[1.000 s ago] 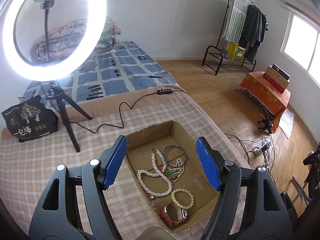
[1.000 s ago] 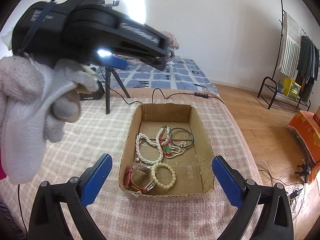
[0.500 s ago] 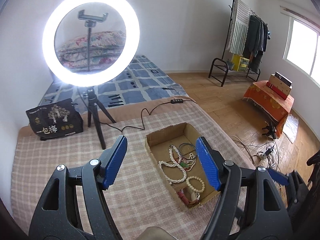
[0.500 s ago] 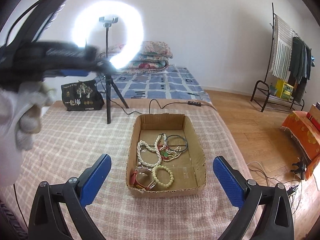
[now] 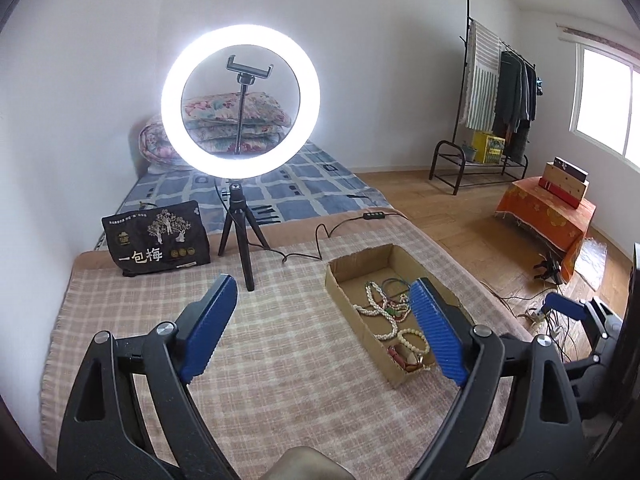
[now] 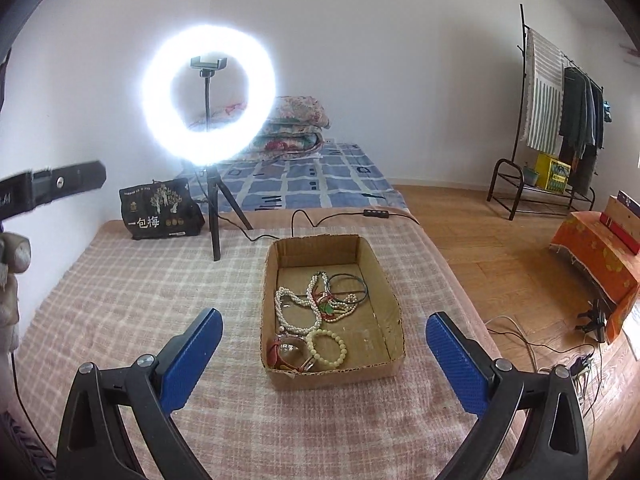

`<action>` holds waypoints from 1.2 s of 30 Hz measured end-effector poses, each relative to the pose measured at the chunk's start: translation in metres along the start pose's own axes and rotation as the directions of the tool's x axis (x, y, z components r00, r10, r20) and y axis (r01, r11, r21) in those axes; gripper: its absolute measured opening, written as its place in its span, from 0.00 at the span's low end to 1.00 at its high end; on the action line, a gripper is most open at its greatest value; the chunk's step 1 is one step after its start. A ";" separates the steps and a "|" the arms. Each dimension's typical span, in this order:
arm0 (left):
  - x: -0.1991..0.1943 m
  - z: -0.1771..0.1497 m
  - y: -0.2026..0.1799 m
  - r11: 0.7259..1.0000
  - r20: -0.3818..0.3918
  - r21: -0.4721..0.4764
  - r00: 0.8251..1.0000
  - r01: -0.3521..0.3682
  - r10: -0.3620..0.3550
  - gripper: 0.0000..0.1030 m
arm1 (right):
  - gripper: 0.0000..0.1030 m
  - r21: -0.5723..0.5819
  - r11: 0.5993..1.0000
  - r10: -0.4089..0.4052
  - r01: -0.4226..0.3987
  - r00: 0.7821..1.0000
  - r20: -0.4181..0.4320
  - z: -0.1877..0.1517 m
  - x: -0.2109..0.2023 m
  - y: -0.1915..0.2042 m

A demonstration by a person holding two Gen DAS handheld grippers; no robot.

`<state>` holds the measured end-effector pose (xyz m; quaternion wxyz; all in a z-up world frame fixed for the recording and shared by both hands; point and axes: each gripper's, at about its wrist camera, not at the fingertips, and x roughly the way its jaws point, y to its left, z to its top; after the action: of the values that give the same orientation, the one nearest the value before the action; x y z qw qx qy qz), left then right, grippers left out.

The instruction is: Organize jewelry

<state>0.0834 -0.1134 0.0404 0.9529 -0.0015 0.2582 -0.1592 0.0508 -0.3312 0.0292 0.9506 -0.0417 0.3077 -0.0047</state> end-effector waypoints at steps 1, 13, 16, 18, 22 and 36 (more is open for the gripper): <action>-0.002 -0.002 -0.001 1.000 -0.002 0.004 1.000 0.005 -0.005 0.88 | 1.00 -0.001 1.000 -0.002 0.002 1.000 0.006 0.000 -0.001 0.001; -0.019 -0.037 -0.016 1.000 0.026 0.030 1.000 -0.006 0.005 1.00 | 1.00 0.004 0.996 -0.087 0.087 0.993 0.078 -0.002 -0.011 -0.001; -0.013 -0.042 -0.018 0.999 -0.009 0.048 1.000 -0.005 0.005 1.00 | 1.00 0.024 0.995 -0.094 0.092 0.993 0.075 -0.001 -0.006 -0.004; -0.012 -0.043 -0.019 0.999 -0.011 0.052 1.000 -0.011 0.011 1.00 | 1.00 0.034 0.995 -0.096 0.093 0.992 0.076 0.000 -0.004 -0.005; -0.013 -0.043 -0.018 0.999 -0.011 0.044 1.000 -0.004 0.005 1.00 | 1.00 0.029 0.995 -0.098 0.096 0.992 0.079 0.000 0.001 -0.001; -0.012 -0.043 -0.017 0.999 -0.016 0.051 1.000 -0.005 0.006 1.00 | 1.00 0.011 0.996 -0.083 0.083 0.996 0.045 -0.002 0.018 0.006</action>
<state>0.0475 -0.1227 0.0100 0.9509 0.0247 0.2618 -0.1629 0.0642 -0.3256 0.0166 0.9565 -0.0502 0.2840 -0.0447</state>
